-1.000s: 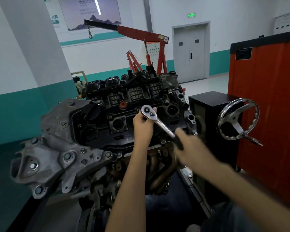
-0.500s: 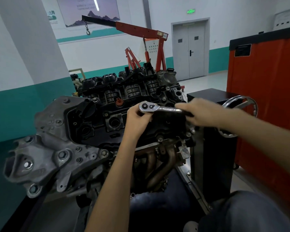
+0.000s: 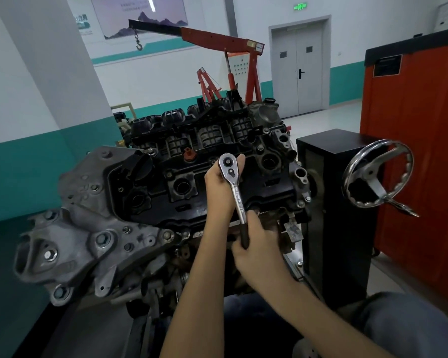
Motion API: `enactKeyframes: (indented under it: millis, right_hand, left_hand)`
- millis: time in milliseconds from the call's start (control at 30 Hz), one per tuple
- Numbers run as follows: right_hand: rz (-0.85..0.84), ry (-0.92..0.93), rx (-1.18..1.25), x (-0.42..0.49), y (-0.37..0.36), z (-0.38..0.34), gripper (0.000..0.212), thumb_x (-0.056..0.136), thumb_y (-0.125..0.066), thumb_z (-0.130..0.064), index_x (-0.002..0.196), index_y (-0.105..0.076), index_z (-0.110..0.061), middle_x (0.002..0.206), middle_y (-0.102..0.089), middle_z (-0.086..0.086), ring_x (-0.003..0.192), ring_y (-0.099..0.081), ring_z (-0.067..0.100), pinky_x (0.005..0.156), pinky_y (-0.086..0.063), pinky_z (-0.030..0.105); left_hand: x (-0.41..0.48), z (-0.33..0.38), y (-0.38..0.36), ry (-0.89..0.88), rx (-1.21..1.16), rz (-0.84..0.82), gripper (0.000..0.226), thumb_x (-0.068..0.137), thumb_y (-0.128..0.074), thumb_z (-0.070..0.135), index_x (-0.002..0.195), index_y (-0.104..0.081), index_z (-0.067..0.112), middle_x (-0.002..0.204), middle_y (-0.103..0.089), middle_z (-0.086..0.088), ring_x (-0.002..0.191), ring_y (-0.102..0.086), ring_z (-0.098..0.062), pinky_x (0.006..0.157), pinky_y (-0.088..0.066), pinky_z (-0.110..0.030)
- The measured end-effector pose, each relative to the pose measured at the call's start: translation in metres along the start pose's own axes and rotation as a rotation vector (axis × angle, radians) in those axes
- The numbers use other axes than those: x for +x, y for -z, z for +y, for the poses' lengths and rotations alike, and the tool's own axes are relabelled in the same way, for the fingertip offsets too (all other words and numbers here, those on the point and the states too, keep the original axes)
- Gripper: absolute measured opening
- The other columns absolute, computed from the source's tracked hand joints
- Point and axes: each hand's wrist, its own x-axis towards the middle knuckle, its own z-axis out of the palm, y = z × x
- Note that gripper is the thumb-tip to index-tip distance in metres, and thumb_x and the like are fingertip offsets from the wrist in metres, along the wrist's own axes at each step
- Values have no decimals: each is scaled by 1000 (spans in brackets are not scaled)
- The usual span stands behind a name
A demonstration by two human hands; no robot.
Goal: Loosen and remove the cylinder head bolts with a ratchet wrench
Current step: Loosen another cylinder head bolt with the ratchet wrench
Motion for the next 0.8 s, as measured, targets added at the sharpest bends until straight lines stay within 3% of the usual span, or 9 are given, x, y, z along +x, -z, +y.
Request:
enactKeyframes:
  millis: [100,167,200,267,333,433,567,667,800]
  right_hand:
    - [-165,78,-194,19,58,12,30,79,-56,-3,93,-42,-27,61,-49,1,47,-48,10,44,-42,17]
    - [-277,177,-419,48,106,15,27,83,-57,-7,98,-45,-26,72,-55,5,59,-57,21,55,-51,34]
    - [-308,253,-606,67,125,12,26,86,-57,-11,105,-46,-25,78,-56,4,66,-59,22,59,-51,35]
    - [-323,430,-948,102,148,1,27,89,-55,-18,111,-42,-25,83,-56,0,75,-59,22,62,-46,32]
    - [-293,535,-1081,118,151,-9,27,89,-54,-21,112,-40,-25,84,-57,-1,76,-59,21,58,-38,27]
    - [-202,442,-956,90,135,1,24,88,-56,-20,107,-43,-24,81,-58,0,75,-60,23,51,-32,23]
    - [-80,112,-352,15,58,11,25,83,-57,-14,95,-37,-25,69,-50,2,62,-52,28,54,-39,32]
    - [-21,33,-123,-3,-2,-4,27,84,-53,-10,99,-35,-23,68,-48,-4,64,-54,23,57,-46,35]
    - [-86,57,-186,5,18,3,31,84,-53,-10,108,-38,-22,69,-47,-1,60,-51,22,56,-45,33]
  left_hand:
    - [-1,2,3,-38,95,-79,49,91,-66,12,53,-40,29,52,-38,18,56,-38,1,65,-40,-8]
    - [0,5,5,-45,144,-119,46,92,-63,11,52,-56,33,57,-54,19,62,-51,4,67,-43,-10]
    - [2,6,6,-55,155,-125,44,91,-61,7,56,-62,34,64,-61,17,68,-56,0,68,-44,-11]
    - [1,9,10,-70,158,-120,39,90,-55,1,66,-65,30,69,-59,5,70,-51,-7,65,-41,-14]
    - [-3,11,12,-63,134,-96,34,89,-53,-1,72,-65,25,68,-57,8,66,-48,-5,63,-40,-13]
    - [-6,8,8,-40,100,-42,32,92,-57,1,70,-63,23,70,-63,12,72,-58,-1,70,-45,-11]
    - [-8,8,-2,-22,103,25,47,93,-64,14,57,-33,19,56,-33,8,57,-31,-7,56,-31,-18]
    - [-6,8,-2,8,84,39,51,92,-65,12,60,-25,20,52,-24,15,51,-22,-3,51,-27,-13]
    - [-3,7,5,19,105,-27,51,92,-65,15,60,-26,22,50,-25,15,54,-23,-4,57,-28,-19]
